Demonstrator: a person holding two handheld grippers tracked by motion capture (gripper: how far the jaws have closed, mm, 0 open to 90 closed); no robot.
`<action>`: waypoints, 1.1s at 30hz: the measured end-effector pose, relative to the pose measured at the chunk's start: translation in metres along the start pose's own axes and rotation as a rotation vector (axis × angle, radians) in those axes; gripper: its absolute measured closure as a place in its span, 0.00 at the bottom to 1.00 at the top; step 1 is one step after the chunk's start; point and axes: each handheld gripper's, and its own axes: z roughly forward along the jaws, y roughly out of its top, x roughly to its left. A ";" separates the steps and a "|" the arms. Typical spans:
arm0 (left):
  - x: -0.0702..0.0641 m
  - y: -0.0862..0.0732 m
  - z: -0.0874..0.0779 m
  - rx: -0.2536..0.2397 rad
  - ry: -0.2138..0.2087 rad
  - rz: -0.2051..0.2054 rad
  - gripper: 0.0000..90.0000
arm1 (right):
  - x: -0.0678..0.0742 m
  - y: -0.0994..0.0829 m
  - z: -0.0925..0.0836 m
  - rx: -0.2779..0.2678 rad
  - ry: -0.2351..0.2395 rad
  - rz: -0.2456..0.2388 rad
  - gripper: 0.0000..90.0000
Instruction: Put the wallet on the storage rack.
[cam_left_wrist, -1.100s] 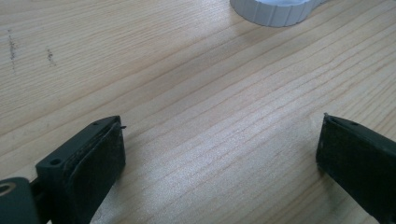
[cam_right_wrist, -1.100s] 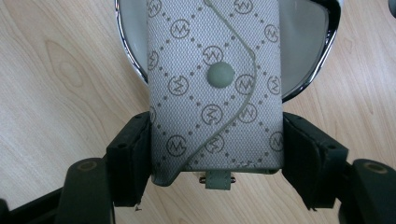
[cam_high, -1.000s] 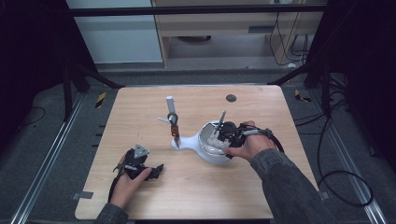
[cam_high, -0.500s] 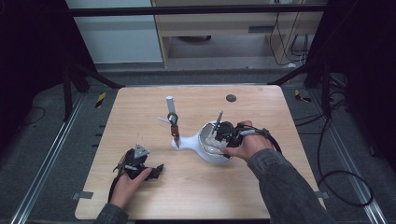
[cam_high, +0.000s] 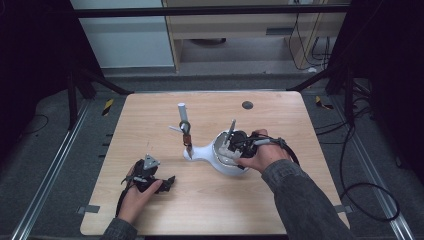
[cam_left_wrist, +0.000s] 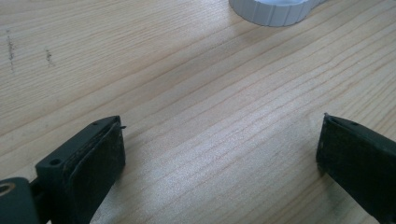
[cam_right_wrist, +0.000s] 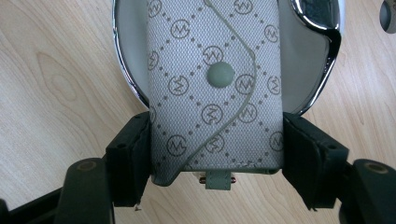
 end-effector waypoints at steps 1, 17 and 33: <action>0.000 0.000 0.000 0.000 0.000 0.000 0.01 | 0.000 0.000 0.000 0.002 0.000 0.002 0.34; 0.000 0.000 0.000 0.000 0.000 0.000 0.01 | 0.001 0.003 0.005 0.006 -0.004 0.001 0.34; 0.000 0.000 0.000 0.000 0.000 0.000 0.01 | -0.003 0.010 0.012 0.011 -0.004 0.007 0.34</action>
